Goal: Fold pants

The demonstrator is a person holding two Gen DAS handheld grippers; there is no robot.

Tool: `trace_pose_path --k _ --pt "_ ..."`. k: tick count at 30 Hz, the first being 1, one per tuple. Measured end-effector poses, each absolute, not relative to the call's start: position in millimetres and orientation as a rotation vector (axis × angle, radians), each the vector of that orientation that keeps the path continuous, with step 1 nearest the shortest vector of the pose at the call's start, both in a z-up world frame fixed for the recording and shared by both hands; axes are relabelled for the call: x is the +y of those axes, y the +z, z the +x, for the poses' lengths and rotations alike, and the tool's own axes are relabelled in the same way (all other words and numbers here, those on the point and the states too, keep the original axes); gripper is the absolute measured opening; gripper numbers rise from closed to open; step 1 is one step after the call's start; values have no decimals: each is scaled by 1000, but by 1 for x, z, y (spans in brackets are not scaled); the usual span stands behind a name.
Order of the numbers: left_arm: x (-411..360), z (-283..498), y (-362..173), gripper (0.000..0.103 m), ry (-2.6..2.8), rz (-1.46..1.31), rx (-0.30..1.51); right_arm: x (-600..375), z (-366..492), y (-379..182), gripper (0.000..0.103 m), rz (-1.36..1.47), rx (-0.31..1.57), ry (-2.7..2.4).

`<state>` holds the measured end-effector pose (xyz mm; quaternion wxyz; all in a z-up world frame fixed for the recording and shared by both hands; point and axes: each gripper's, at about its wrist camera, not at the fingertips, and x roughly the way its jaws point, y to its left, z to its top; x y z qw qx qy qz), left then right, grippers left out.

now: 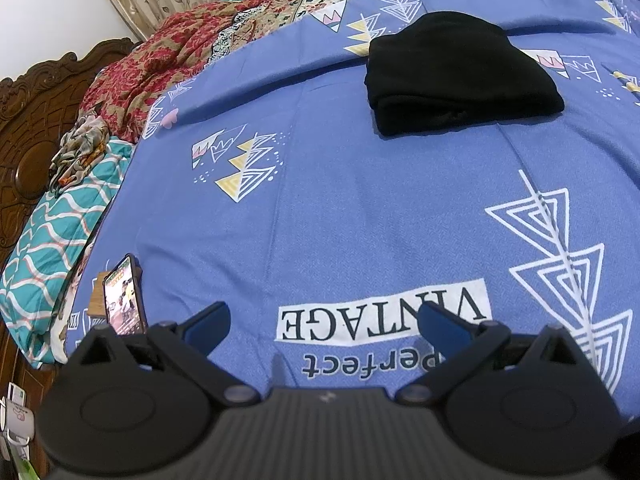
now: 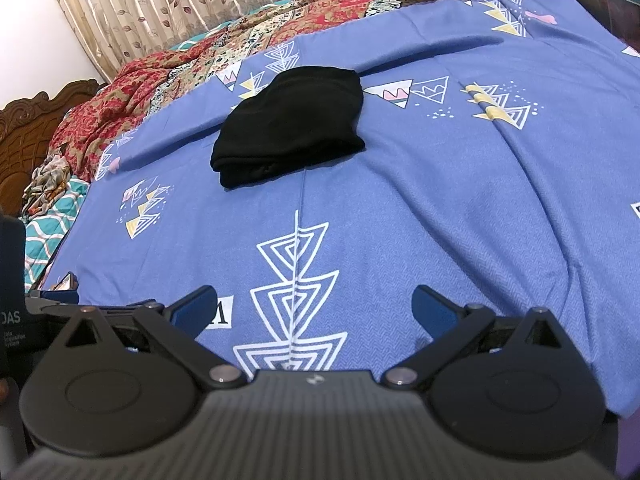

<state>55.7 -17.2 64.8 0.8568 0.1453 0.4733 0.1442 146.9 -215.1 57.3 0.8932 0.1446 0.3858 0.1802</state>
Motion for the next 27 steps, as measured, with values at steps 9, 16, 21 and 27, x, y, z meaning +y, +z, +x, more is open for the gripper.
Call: trace_pose_path --k 9,16,21,27 --pt "-17 56 65 103 298 301 997 -215 148 57 103 299 799 375" --pt "-18 55 68 103 289 287 994 -216 148 58 103 298 796 374" --pt "-18 55 68 103 278 273 998 -216 149 59 103 297 795 374" --pt "-21 51 72 103 205 244 992 -216 148 59 103 297 791 378"
